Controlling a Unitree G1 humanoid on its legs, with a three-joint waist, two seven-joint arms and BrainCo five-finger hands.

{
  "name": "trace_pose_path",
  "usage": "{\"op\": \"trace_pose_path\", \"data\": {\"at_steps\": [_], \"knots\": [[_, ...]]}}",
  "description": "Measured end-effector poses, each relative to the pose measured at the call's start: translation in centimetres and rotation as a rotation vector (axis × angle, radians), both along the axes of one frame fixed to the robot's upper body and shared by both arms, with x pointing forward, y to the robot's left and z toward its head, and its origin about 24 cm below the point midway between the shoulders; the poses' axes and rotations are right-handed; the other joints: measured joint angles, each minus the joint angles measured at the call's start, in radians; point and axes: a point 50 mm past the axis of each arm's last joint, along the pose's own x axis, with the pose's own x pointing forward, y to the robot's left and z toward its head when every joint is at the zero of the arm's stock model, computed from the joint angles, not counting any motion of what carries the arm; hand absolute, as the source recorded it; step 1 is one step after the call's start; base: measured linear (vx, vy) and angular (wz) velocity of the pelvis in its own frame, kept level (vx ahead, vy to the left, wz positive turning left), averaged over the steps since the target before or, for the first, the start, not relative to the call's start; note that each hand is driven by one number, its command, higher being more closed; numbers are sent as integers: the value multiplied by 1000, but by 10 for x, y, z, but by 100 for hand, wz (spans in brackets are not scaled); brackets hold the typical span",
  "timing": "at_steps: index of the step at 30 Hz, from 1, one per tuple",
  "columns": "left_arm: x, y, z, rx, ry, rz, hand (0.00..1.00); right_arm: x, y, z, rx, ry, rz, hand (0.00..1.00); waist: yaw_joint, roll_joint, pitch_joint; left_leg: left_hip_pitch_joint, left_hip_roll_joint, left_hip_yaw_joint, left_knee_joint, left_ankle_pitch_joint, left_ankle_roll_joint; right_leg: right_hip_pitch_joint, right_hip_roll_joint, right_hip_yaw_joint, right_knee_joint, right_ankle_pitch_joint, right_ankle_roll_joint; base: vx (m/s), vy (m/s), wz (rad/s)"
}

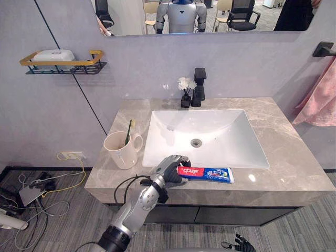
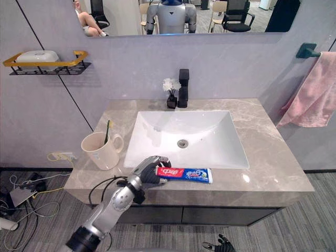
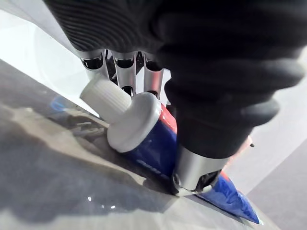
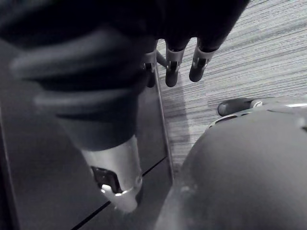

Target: Organize washtable

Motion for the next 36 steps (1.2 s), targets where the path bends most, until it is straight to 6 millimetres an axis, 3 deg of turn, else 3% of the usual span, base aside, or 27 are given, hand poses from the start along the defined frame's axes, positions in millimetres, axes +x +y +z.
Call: {"op": "trace_pose_path", "data": {"at_steps": [16,26,31,36], "knots": [[-4,1,-3,-11,14,1,100,-2,-3,0,-3,6,-13,0,-11,4,2,16,3,29,-4,-1,0,0,0,20,-1,2,-2,-11,-2,-4],[-6,6,-2,-66,37,39,100,-13,-10,0,-7,12,-156,0,-14,6,2,25,19,54,-4,-13,-14,-8,19,50,-1,2,-2,-8,-16,-9],[-11,9,16,-145,-7,61,100,-24,-25,2,-43,11,-289,0,-14,16,-5,13,30,74,-4,-18,-21,-32,31,71,3,5,-6,6,-20,-12],[-11,12,46,-267,-107,82,100,-28,-44,12,-92,-48,-379,0,-13,9,-5,12,35,88,-2,-24,-24,-39,35,84,4,6,-8,-2,-12,-10]]}}
